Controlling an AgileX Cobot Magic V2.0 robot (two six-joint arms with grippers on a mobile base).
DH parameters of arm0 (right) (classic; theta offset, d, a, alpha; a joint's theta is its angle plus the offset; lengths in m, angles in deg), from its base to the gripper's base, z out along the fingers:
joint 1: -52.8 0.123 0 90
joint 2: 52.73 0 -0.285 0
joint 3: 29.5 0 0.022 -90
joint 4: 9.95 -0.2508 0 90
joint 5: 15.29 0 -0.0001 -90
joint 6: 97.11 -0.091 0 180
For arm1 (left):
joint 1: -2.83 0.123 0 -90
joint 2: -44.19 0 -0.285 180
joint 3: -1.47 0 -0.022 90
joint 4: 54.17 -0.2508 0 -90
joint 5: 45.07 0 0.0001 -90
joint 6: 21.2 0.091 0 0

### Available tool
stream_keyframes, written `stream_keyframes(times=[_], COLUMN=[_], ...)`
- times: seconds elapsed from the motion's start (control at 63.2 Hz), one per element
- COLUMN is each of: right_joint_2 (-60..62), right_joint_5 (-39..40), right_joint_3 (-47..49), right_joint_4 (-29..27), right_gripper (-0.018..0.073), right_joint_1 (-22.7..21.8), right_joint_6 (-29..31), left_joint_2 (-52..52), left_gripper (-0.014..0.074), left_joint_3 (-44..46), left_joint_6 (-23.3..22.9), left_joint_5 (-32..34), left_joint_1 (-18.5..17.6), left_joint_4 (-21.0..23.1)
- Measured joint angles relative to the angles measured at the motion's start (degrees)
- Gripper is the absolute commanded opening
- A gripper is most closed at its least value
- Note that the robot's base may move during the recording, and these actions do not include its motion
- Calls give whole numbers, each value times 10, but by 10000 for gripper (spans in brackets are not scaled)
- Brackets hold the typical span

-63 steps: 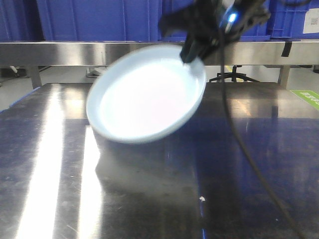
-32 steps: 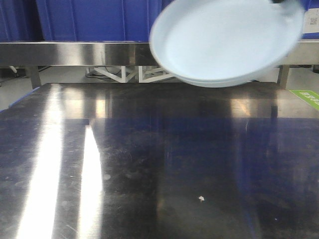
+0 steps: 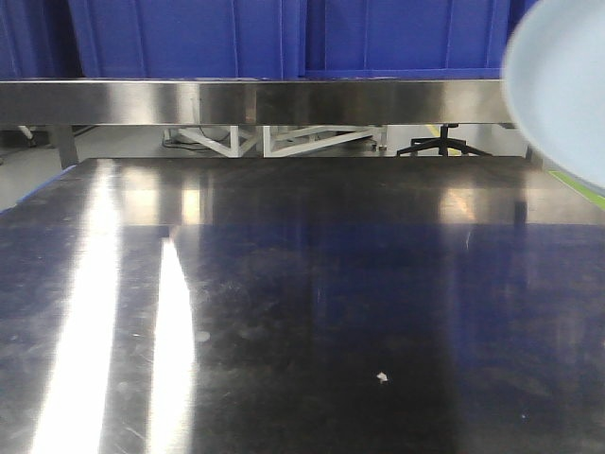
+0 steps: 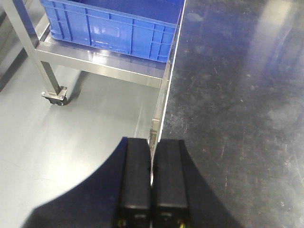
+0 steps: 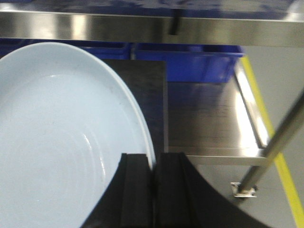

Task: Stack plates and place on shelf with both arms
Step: 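Lift the plate stack high beside the robot with the right gripper, then drive the base away from the table holding the plates in the right gripper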

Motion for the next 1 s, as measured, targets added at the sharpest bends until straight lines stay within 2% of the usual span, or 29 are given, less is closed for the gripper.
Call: stream_keyframes(times=[0.222,0.997], right_joint_2=[77,80], right_joint_5=[-33,-36], right_joint_3=[-36,-37], right_joint_4=[-3,-4], right_gripper=[28,28], right_joint_1=[-11,-11], right_joint_6=[1,1], left_joint_2=[0,0], left_gripper=[95,95], left_joint_3=[0,0], left_joint_6=[0,0], left_joint_5=[0,0], left_joint_1=[0,0], left_joint_4=[0,0])
